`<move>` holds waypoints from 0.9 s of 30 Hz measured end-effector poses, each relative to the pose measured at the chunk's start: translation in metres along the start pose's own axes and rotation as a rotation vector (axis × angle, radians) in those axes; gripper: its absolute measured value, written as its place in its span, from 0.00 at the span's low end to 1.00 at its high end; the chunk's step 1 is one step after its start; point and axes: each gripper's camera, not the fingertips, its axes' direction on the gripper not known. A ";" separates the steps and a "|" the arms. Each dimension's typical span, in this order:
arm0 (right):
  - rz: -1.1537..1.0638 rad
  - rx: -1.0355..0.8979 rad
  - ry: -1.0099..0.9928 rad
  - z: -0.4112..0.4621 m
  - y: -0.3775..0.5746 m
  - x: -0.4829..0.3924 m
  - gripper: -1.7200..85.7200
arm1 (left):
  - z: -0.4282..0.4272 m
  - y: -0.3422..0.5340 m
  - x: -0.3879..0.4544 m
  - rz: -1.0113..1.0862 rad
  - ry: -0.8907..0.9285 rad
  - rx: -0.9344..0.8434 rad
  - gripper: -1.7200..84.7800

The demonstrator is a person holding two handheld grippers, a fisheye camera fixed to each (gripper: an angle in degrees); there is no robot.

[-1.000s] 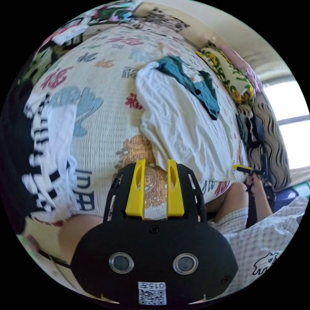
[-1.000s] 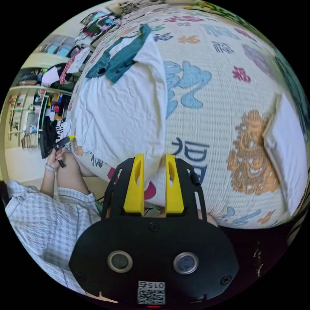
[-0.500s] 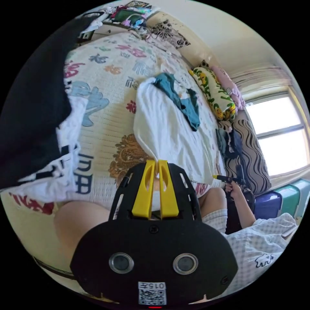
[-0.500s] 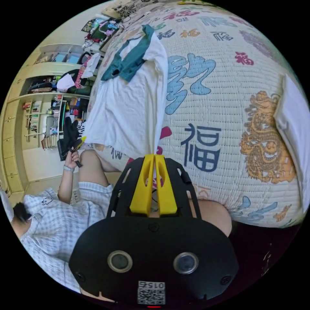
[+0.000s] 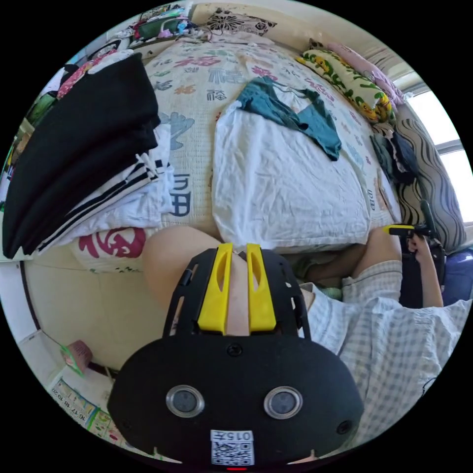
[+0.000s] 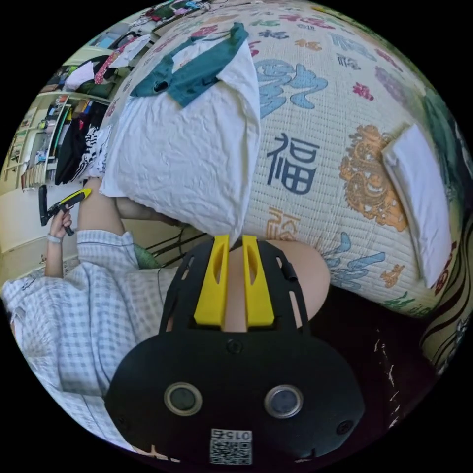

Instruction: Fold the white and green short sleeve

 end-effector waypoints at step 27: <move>-0.301 0.355 0.139 -0.002 -0.125 -0.091 0.06 | 0.238 -0.341 0.208 0.427 -0.001 -0.018 0.03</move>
